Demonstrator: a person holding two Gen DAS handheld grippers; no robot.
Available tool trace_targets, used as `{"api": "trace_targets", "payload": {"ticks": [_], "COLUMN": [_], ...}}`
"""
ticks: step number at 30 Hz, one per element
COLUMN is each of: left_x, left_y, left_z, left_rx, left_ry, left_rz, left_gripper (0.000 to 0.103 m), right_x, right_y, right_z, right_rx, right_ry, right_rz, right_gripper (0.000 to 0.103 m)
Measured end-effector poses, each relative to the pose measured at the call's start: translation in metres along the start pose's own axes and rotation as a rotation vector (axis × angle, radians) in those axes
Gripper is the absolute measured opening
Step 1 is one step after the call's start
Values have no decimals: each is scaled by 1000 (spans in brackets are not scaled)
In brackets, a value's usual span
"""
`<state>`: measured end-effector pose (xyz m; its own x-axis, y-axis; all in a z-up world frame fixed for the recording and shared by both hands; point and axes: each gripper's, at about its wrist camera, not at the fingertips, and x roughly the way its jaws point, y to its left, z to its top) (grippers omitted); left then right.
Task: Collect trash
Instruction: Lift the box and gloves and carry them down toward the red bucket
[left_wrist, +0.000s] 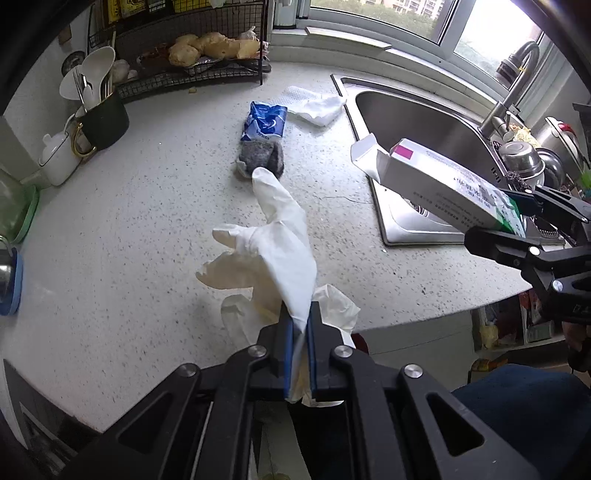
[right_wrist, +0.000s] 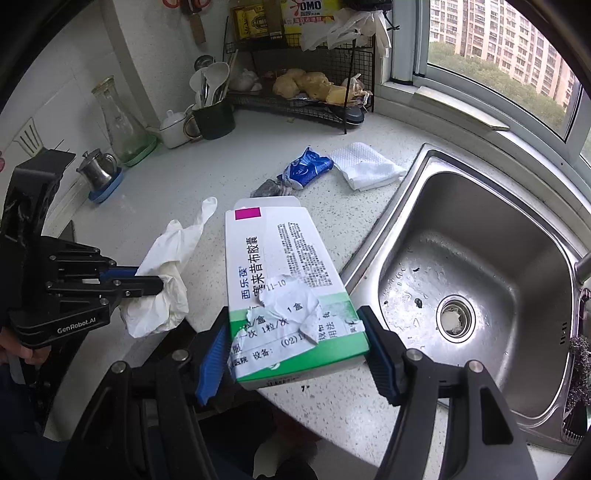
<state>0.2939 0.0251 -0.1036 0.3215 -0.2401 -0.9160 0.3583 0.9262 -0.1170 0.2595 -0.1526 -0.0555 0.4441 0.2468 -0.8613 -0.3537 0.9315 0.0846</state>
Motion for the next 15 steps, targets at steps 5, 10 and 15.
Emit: {"api": "trace_targets", "payload": {"ticks": [5,10,15], "left_x": [-13,-18,-21], "left_y": [-30,-60,-82], "left_z": [-32,-69,-98], "left_rx": [-23,-42,-49], "left_ry": [-8,9,19], "left_rz": [21,46,51], "left_gripper": [5,5,6], "right_x": [-19,-33,-41], "right_y": [-1,0,6], "right_z": [-32,-65,-97], "right_rx": [-35,-57,-84], "right_ry": [-6,1,26], "right_rz": [29,59,82], "right_gripper": [63,63,63]}}
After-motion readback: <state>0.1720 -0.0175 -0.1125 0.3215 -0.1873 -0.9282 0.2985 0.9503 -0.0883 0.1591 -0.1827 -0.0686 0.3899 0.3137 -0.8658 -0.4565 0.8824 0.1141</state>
